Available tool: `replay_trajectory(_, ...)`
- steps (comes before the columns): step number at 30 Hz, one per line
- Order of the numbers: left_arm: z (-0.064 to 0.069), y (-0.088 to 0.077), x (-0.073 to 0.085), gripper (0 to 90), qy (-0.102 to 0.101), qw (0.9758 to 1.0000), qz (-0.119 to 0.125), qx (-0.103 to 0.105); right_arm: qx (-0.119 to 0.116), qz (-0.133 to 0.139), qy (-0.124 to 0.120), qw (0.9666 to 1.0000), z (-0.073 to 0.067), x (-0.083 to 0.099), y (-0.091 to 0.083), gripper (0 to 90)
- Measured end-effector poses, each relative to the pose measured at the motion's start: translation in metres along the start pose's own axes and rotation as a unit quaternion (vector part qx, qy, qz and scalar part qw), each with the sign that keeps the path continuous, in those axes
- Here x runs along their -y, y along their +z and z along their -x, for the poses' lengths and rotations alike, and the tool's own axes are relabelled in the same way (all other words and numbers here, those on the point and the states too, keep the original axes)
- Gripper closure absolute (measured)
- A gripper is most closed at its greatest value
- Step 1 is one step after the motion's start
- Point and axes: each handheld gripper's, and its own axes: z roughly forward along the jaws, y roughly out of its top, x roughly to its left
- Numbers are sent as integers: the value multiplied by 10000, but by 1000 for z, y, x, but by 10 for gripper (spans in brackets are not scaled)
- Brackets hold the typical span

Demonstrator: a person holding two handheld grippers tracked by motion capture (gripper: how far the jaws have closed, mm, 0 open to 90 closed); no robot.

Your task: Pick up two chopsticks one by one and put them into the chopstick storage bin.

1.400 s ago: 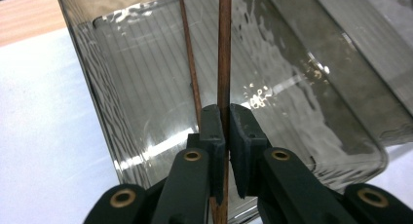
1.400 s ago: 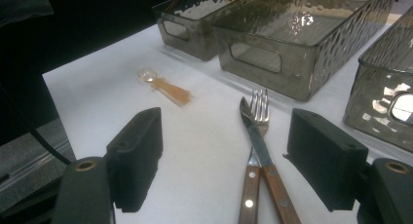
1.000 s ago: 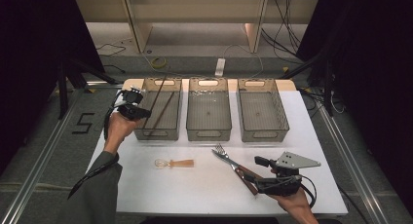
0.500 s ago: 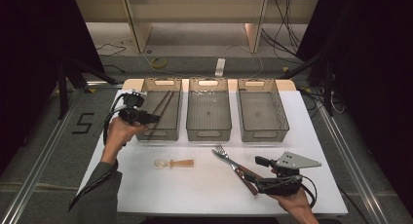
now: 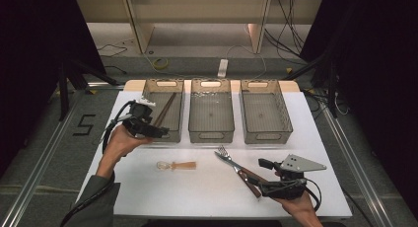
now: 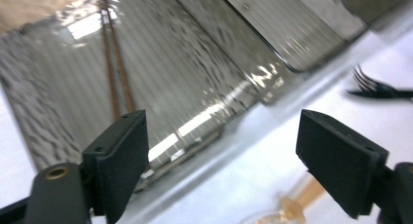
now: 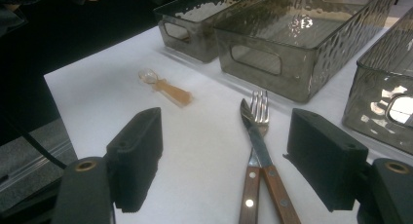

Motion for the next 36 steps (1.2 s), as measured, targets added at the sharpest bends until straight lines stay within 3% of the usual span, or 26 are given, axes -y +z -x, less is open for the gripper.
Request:
replay_trajectory(11,26,3,4,158,529,9982,-240,170,38,-12,-8,10000,0,0,1,297)
replay_trajectory(17,41,14,9,158,794,9955,-473,213,44,-19,-2,10000,1,-1,2,297)
replay_trajectory(20,52,21,11,158,1025,9920,-688,254,35,-26,-16,10000,0,0,1,297)
replay_trajectory(26,64,33,16,162,1283,9859,-1015,360,46,8,10,10000,0,1,-2,297)
replay_trajectory(31,67,38,18,162,1353,9834,-1125,437,38,-14,16,10000,1,2,-1,297)
replay_trajectory(36,73,41,20,162,1603,9764,-1315,600,36,0,45,10000,4,3,-2,297)
